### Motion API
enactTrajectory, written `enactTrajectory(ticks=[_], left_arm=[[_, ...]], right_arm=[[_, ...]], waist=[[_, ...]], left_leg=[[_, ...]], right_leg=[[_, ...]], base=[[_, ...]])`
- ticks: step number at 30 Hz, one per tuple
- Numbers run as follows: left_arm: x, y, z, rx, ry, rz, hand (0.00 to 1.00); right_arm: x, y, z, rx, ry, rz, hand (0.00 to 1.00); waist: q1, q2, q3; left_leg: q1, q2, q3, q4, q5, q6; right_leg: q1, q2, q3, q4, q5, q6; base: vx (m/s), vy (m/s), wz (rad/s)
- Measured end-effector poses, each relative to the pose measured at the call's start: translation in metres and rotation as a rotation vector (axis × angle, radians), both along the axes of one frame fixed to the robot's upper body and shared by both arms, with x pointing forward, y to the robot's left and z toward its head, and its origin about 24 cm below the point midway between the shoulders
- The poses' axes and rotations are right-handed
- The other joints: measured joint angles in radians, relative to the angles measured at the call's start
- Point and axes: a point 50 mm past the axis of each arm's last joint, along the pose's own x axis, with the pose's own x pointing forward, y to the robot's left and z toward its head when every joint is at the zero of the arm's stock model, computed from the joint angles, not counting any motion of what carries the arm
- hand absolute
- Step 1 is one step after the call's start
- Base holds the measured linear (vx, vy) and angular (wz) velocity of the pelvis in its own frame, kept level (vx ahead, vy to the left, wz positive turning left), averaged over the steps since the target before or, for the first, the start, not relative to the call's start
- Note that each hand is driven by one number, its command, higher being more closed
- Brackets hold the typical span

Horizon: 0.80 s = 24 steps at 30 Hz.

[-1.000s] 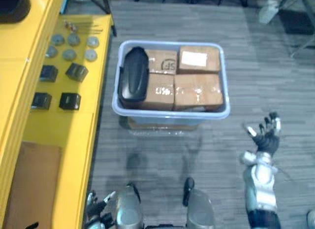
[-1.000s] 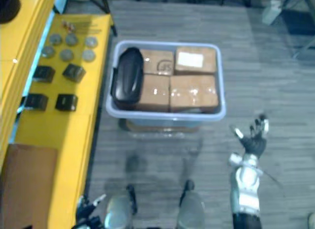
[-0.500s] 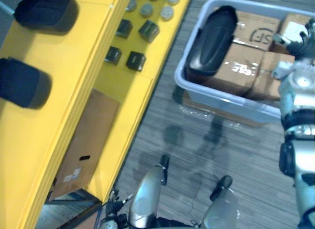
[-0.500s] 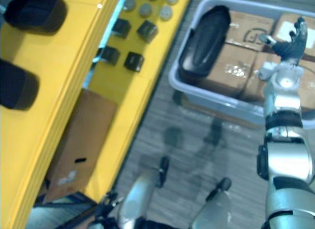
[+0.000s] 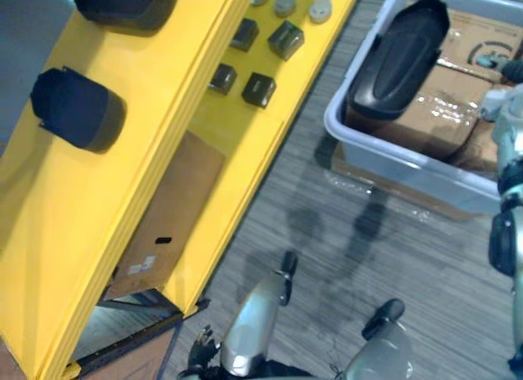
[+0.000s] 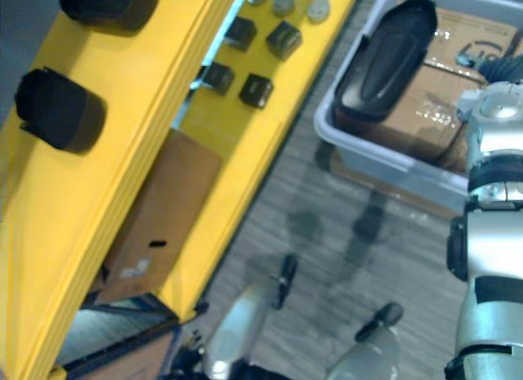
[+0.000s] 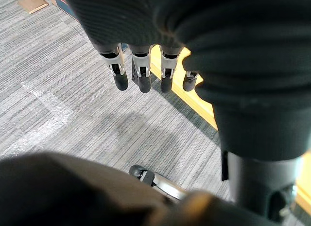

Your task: Walk over and take plastic housings, then place them on the shelf

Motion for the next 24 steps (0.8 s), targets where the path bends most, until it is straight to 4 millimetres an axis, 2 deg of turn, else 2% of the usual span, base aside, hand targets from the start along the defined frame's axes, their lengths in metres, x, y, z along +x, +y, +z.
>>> enactTrajectory(ticks=[3, 6, 12, 18, 20, 24], left_arm=[[0.003, -0.003, -0.001, -0.003, 0.005, -0.027, 0.0], [0.005, -0.007, -0.001, -0.009, -0.001, -0.05, 0.0], [0.009, -0.009, 0.0, -0.011, -0.01, -0.069, 0.0], [0.014, -0.011, 0.001, -0.025, -0.021, -0.072, 0.0], [0.015, -0.011, 0.001, -0.026, -0.022, -0.075, 0.0], [0.015, -0.011, 0.001, -0.03, -0.021, -0.074, 0.0]], right_arm=[[-0.002, -0.004, -0.006, -0.033, 0.065, -0.031, 0.0], [-0.005, -0.008, 0.0, -0.076, 0.056, -0.074, 0.0], [-0.012, -0.003, 0.026, -0.203, -0.153, -0.147, 0.0], [-0.012, 0.015, 0.046, -0.317, -0.3, -0.1, 0.0], [-0.012, 0.015, 0.045, -0.317, -0.3, -0.099, 0.0], [-0.005, 0.019, 0.032, -0.298, -0.233, -0.073, 0.0]], waist=[[0.021, 0.017, -0.012], [0.042, 0.034, -0.025], [0.067, 0.043, -0.031], [0.079, 0.045, -0.033], [0.085, 0.045, -0.033], [0.093, 0.046, -0.034]], left_leg=[[-0.002, 0.0, 0.0, -0.012, 0.006, -0.001], [-0.007, 0.0, -0.001, -0.015, 0.006, -0.001], [-0.026, -0.001, -0.014, -0.01, 0.006, -0.001], [-0.016, 0.0, -0.026, -0.009, 0.006, -0.002], [-0.016, 0.0, -0.028, -0.008, 0.005, -0.002], [-0.017, 0.002, -0.028, -0.008, 0.005, -0.002]], right_leg=[[-0.008, -0.001, -0.001, 0.001, -0.001, -0.001], [-0.012, -0.001, -0.005, -0.003, -0.001, -0.002], [-0.016, -0.001, -0.025, -0.002, -0.003, -0.006], [0.011, -0.001, -0.052, -0.008, -0.007, -0.01], [0.012, -0.001, -0.054, -0.008, -0.008, -0.011], [0.01, 0.0, -0.055, -0.013, -0.008, -0.012]], base=[[0.0, -0.003, 0.02], [0.0, 0.002, 0.01], [0.02, 0.001, 0.07], [0.0, -0.001, 0.05], [-0.03, 0.005, 0.02], [-0.03, 0.004, 0.0]])
